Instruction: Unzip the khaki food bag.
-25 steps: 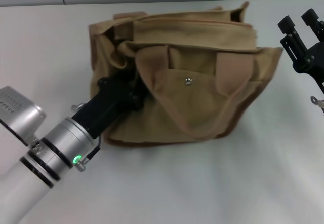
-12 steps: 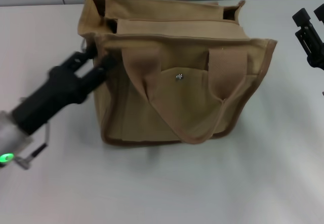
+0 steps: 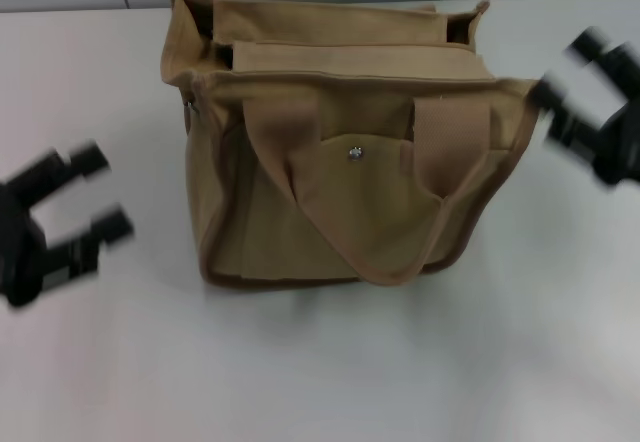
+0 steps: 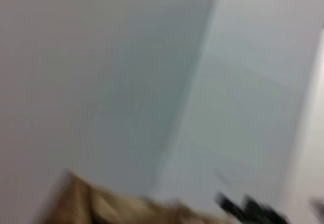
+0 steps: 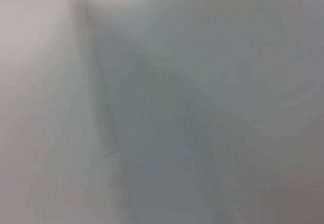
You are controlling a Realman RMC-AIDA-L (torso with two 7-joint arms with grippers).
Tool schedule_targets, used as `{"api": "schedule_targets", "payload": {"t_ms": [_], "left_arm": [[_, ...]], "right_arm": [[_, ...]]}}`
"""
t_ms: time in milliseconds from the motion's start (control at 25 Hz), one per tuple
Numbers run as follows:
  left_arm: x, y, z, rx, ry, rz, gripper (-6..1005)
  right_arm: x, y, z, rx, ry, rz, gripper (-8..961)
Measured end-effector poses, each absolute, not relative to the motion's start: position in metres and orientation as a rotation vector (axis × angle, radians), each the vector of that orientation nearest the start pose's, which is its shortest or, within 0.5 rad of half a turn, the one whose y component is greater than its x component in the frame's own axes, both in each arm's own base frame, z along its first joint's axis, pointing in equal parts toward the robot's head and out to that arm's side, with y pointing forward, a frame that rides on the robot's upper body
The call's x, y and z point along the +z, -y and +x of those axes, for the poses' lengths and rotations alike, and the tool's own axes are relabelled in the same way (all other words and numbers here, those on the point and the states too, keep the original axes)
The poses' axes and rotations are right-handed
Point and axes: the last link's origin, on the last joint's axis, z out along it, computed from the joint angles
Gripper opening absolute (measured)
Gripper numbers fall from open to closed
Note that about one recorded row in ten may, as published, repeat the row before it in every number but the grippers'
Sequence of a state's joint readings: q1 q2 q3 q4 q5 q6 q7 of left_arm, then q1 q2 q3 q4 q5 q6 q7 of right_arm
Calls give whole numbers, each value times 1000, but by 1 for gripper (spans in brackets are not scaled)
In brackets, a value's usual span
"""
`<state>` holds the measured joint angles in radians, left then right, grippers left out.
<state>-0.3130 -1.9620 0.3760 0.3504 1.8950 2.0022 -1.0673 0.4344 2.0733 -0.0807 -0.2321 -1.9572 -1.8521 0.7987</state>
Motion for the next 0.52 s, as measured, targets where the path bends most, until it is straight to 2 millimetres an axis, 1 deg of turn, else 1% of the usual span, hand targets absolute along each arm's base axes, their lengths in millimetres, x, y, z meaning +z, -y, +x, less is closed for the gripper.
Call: {"api": "schedule_targets", "payload": {"t_ms": [80,120,200,280,360,520], "left_arm": [[49,-221,-314,-1212,543,-2619,859],[47,-219,-313,-1187,539,-2680,859],[43,-219,-311,-1164,530,-2749,859],[41,-221,-308,-1161,520,-2772,859],[39,-224,-305,-1160,508,-2791,859],[36,-228,-299,-1169,485,-2812,859]], "right_arm": [[14,-261,274,1333,-294,-2358,810],[15,-254,269,1349,-247,-2471,843],[17,-244,260,1394,-179,-2654,843],[17,-238,251,1426,-131,-2819,842],[13,-237,246,1431,-111,-2883,842],[2,-241,238,1417,-97,-2924,842]]}}
